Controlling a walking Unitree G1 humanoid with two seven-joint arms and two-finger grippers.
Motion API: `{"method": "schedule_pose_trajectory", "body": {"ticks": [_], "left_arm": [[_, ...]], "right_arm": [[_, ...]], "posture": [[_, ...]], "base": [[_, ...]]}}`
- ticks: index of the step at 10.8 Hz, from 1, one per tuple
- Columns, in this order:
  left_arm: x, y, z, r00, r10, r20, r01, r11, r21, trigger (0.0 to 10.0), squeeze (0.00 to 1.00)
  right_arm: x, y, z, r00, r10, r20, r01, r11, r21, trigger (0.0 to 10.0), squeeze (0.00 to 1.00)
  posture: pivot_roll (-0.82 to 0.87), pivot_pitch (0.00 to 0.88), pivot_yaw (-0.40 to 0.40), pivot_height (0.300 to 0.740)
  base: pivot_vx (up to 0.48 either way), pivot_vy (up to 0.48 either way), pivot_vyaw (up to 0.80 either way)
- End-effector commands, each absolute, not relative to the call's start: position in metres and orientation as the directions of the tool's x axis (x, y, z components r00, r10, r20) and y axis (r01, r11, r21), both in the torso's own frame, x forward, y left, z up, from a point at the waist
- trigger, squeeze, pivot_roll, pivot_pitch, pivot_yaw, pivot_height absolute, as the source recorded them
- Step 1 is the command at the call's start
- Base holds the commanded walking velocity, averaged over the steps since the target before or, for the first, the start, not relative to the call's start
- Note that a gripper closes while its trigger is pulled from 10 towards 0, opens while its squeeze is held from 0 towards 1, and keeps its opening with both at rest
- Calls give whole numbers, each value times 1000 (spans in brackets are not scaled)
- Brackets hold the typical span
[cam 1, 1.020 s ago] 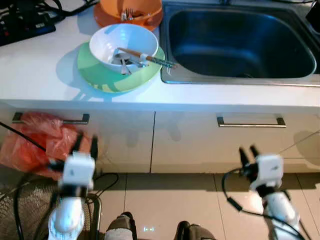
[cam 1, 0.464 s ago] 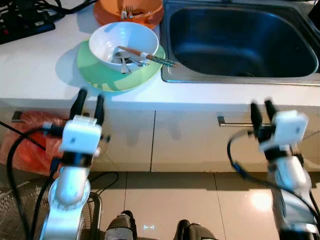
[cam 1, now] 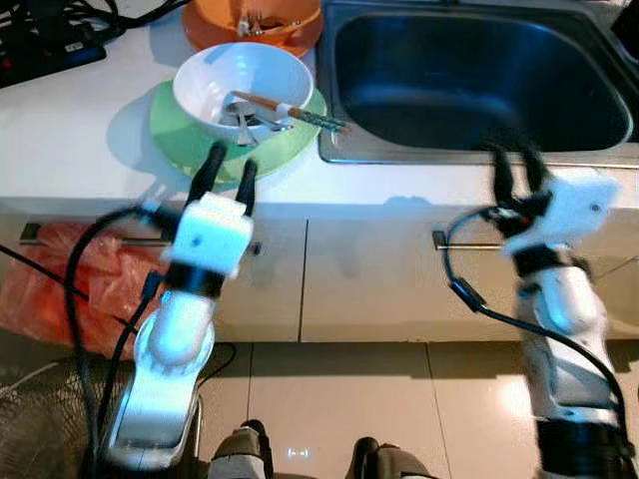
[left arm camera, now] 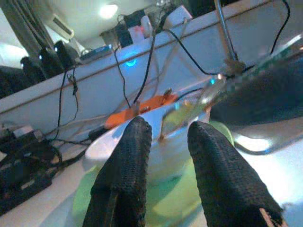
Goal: Kitchen organization
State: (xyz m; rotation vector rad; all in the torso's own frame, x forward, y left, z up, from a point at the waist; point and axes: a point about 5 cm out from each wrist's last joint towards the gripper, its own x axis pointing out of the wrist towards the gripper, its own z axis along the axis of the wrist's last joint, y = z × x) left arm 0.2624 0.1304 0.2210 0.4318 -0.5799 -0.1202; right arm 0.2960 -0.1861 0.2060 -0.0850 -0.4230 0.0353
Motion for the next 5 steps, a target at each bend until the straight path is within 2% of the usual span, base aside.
{"method": "schedule_pose_trajectory", "body": {"ticks": [1,5], "left_arm": [[265,128,220,837,-242,491,-1,896,443,10000,0],[280,124,232,806,-270,527,-14,882,472,10000,0]], "right_arm": [[298,-183,208,914,51,404,-25,997,-70,10000,0],[325,-154,219,897,105,429,-109,994,-16,10000,0]], "posture": [[156,227,-46,740],[171,211,-41,740]], "base": [[0,0,0],[0,0,0]]}}
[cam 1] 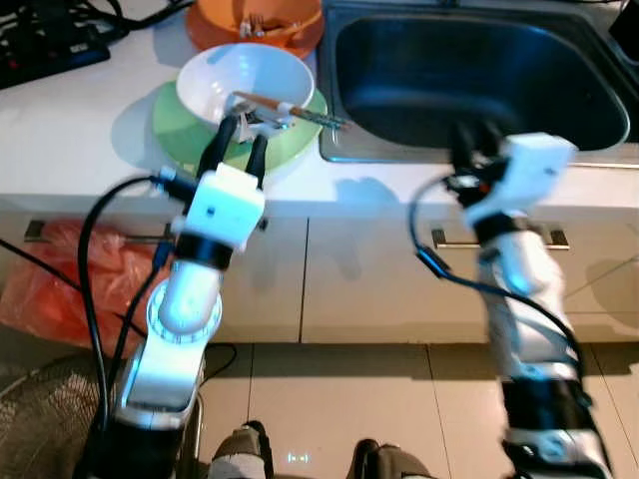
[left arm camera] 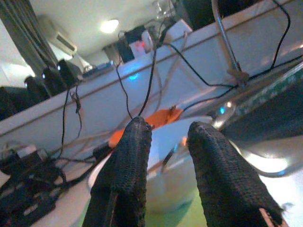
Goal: Kitchen organization
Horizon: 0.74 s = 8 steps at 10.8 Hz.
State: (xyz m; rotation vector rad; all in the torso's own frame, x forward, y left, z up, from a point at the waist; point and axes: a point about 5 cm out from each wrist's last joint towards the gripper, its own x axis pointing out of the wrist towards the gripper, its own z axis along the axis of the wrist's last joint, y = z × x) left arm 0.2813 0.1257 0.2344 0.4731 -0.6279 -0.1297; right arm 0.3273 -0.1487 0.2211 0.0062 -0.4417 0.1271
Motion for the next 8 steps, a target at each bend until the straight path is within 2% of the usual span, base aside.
{"method": "schedule_pose_trajectory", "body": {"ticks": [1,3,6,8], "left_arm": [[283,122,234,802,-277,529,-11,879,476,10000,0],[289,118,237,794,-291,533,-8,872,489,10000,0],[289,116,234,796,-313,518,11,863,505,10000,0],[277,122,233,789,-307,532,-17,855,518,10000,0]], "right_arm": [[329,-147,221,893,117,435,-127,992,-8,10000,0],[332,-140,223,885,133,446,-144,989,-8,10000,0],[333,-143,219,891,117,438,-128,992,-4,10000,0],[331,-145,221,884,103,456,-119,993,8,10000,0]], "posture": [[175,210,-40,740],[176,212,-40,740],[170,217,-34,740],[171,225,-34,740]], "base": [[0,0,0],[0,0,0],[0,0,0],[0,0,0]]}}
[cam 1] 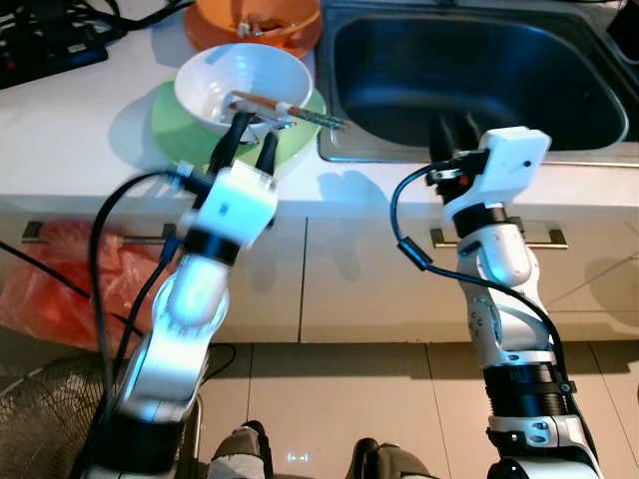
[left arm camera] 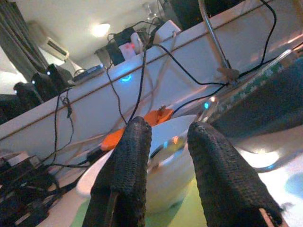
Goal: Kitchen organization
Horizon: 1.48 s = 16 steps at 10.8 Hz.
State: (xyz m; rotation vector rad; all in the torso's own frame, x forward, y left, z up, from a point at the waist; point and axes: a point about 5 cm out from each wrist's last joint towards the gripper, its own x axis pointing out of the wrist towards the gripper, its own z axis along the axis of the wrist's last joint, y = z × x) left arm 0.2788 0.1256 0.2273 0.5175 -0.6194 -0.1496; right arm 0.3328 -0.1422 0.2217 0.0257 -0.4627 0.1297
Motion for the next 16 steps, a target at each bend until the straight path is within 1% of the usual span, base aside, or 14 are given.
{"method": "schedule_pose_trajectory", "body": {"ticks": [1,2,4,8,10,14,15,16], "left_arm": [[272,129,230,802,-283,526,-38,854,519,10000,0],[271,137,225,819,-261,510,-61,846,530,10000,0],[275,138,227,815,-251,522,-79,844,530,10000,0],[287,129,229,803,-285,523,-51,842,537,10000,0],[290,124,226,807,-320,496,-9,834,552,10000,0],[293,119,224,806,-350,478,19,822,570,10000,0],[294,119,224,806,-351,476,15,817,576,8784,0],[295,119,225,807,-348,477,9,815,580,3373,0]], "right_arm": [[330,-148,219,888,97,450,-114,993,10,10000,0],[330,-149,211,899,93,427,-109,994,13,10000,0],[331,-147,208,902,98,420,-114,993,15,10000,0],[331,-144,208,899,110,423,-129,992,16,10000,0],[331,-143,207,898,113,426,-132,991,16,10000,0],[330,-142,206,900,109,423,-130,991,22,10000,0],[330,-142,206,900,108,421,-130,991,23,10000,0],[331,-142,206,901,106,420,-128,992,24,10000,0]], "posture": [[179,230,-37,740],[185,229,-39,740],[190,223,-39,740],[177,202,-32,740],[177,199,-27,740],[178,212,-28,740],[179,215,-28,740],[180,218,-27,740]], "base": [[0,0,0],[0,0,0],[0,0,0],[0,0,0],[0,0,0],[0,0,0],[0,0,0],[0,0,0]]}}
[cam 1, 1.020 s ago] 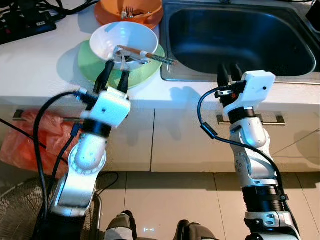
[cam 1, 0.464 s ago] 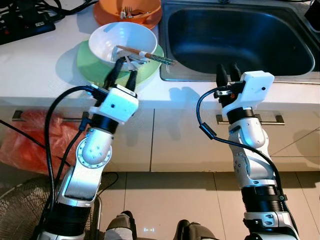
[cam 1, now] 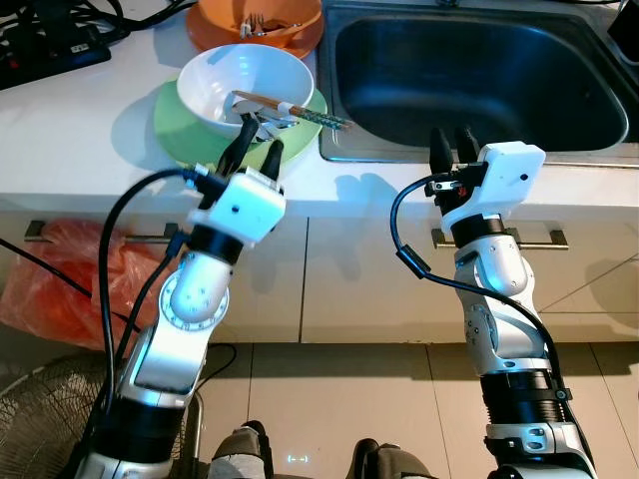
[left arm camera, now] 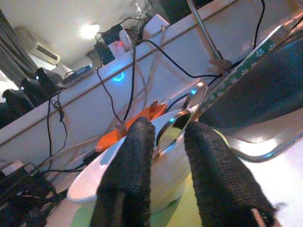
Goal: Kitchen organization
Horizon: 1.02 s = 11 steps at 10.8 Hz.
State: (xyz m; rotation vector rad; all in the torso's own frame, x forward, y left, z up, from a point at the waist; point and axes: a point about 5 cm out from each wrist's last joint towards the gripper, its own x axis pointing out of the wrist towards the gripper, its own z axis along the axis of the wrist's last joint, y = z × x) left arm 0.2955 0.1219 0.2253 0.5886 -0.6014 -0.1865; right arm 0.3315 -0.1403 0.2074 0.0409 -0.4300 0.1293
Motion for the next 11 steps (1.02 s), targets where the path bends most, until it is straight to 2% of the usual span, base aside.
{"method": "schedule_pose_trajectory", "body": {"ticks": [1,2,3,11], "left_arm": [[295,119,224,809,-347,475,5,811,585,0,0],[296,119,225,807,-352,474,1,804,594,1098,0],[297,116,226,803,-359,476,3,801,599,0,0],[298,115,245,772,-371,516,-38,783,621,0,0]], "right_arm": [[331,-142,206,902,106,419,-128,991,26,10000,0],[331,-142,205,903,106,417,-129,991,27,10000,0],[331,-141,205,903,108,416,-131,991,28,10000,0],[332,-141,203,906,111,410,-135,990,30,10000,0]], "posture": [[180,218,-26,740],[182,220,-25,740],[180,218,-24,740],[185,219,-26,740]], "base": [[0,0,0],[0,0,0],[0,0,0],[0,0,0]]}}
